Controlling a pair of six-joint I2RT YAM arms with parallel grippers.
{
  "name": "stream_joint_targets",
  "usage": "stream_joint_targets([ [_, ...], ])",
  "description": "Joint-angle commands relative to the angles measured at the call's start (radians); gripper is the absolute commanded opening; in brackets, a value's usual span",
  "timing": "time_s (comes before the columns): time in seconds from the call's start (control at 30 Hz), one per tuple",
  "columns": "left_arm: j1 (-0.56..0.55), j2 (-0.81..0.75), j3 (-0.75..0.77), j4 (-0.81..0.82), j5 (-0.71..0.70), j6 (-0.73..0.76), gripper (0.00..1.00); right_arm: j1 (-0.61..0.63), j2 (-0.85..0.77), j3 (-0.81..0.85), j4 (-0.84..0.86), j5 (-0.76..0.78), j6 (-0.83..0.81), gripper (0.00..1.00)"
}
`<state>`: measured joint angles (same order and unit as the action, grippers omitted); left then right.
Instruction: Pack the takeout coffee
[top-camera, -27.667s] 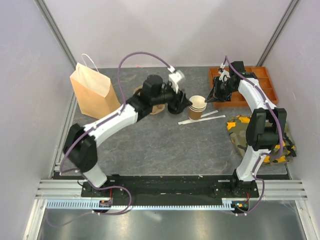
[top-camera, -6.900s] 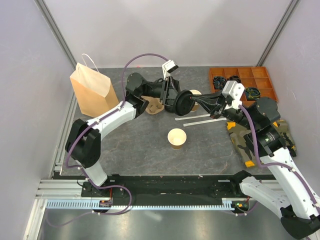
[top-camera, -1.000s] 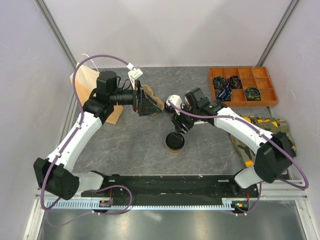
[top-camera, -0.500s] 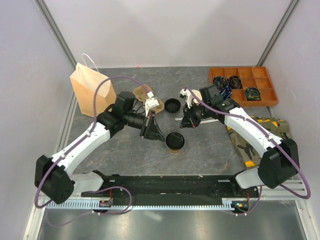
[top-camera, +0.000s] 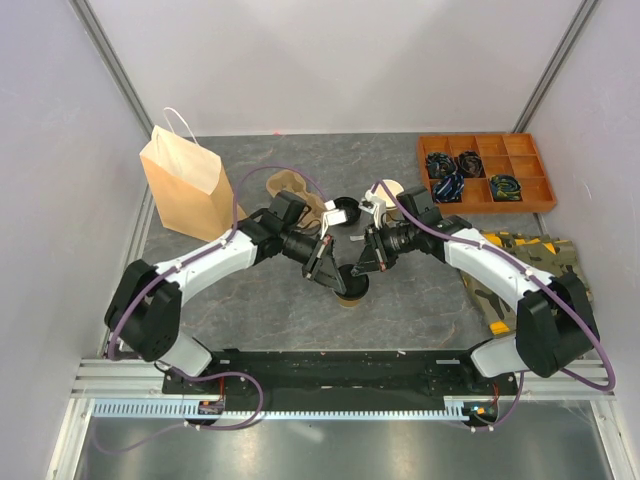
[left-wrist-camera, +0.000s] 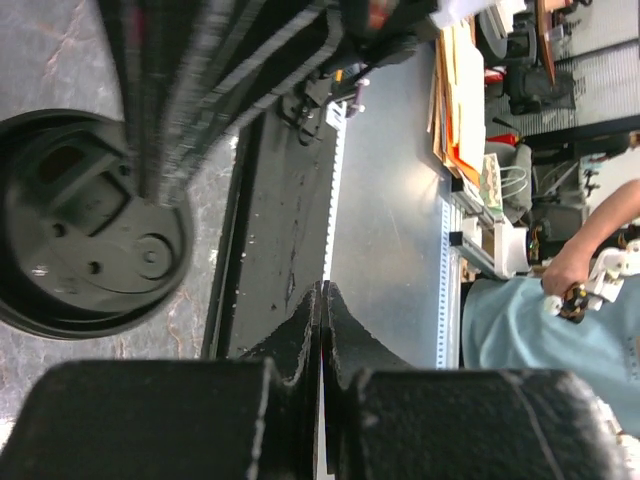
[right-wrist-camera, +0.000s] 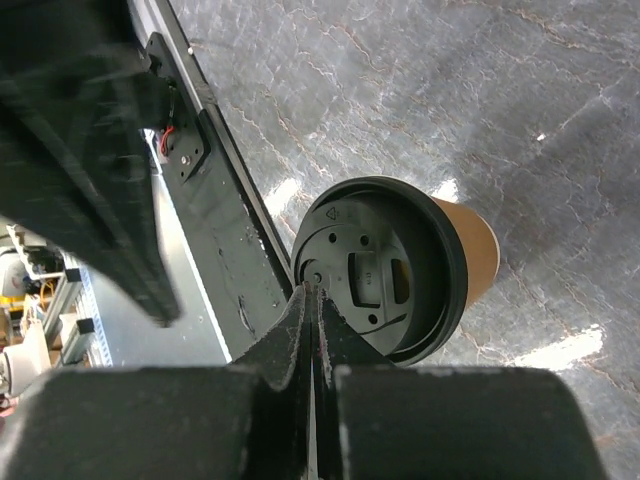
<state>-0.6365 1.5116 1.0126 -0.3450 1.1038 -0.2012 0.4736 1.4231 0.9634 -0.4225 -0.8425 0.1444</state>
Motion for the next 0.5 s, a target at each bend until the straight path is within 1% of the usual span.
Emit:
stream_joint_targets([
  [0.0,0.001,0.058,0.017,0.081,-0.039,-0.098,0.02,0.005,0.002,-0.031,0.068,-0.018,0.046,0.0],
  [0.17,0.023,0.148,0.003,0.121,-0.048,-0.144,0.02,0.017,0.01,-0.058,0.077,-0.003,0.044,0.0],
  [0.37,0.054,0.229,-0.014,0.086,-0.085,-0.135,0.02,0.023,0.053,-0.055,0.071,0.031,0.026,0.0],
  [0.47,0.057,0.24,-0.034,0.07,-0.097,-0.118,0.02,0.023,0.069,-0.051,0.071,0.042,0.027,0.0],
])
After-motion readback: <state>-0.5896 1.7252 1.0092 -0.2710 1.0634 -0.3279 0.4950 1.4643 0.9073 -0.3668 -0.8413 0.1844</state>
